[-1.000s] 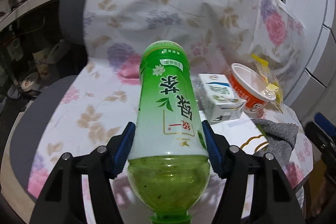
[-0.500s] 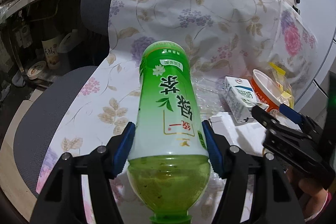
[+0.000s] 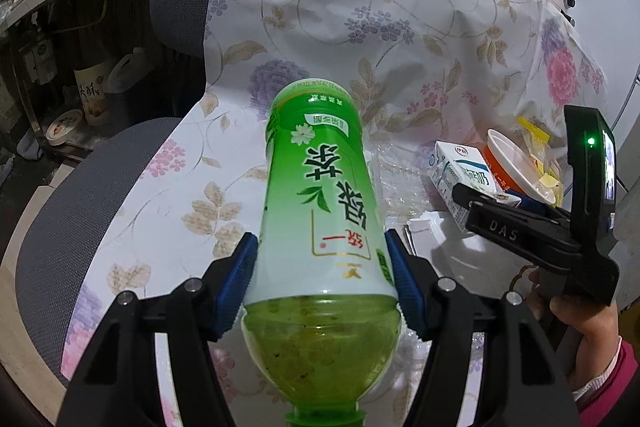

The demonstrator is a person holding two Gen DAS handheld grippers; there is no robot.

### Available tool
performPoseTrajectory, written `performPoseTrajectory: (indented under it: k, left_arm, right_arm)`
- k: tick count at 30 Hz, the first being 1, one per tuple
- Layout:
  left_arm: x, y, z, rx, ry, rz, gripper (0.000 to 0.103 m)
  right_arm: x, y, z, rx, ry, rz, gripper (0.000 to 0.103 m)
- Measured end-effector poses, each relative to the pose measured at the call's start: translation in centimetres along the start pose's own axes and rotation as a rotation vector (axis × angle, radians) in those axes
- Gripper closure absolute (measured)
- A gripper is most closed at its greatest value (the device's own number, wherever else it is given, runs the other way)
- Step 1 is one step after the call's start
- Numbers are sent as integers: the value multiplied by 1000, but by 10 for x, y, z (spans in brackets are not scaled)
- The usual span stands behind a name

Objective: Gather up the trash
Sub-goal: 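Grasp the white milk carton with the right tool, then carry bottle and carton to the bin and open both tools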

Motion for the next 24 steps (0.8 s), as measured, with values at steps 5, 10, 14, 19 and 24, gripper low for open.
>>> performPoseTrajectory:
  k: [5, 10, 14, 19, 24]
  left_arm:
    - [1, -7, 7, 9, -12, -11, 40]
    - [3, -28, 22, -8, -32, -44, 40]
    - [0, -58, 31, -48, -34, -87, 40]
    - [-14, -111, 39, -130, -19, -159, 40]
    - [-36, -176, 41, -240, -21, -256, 40]
  right_arm:
    - [5, -1, 34, 11, -109, 26, 23]
    - [5, -21, 84, 47, -208, 6, 23]
    - [-5, -55, 121, 54, -261, -31, 23]
    - [-35, -123, 166, 5, -305, -106, 22]
    - [-75, -194, 201, -101, -331, -189, 22]
Point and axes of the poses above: each gripper's, at about its wrist camera, not at the fingertips, and z roughly against the way its jaws point, y to its left, x to its top, the point moved 6 cm from there along -z, roughly the way its jaws point, and after that the axes turned 11 degrees about -x, right-handed, at the moved point
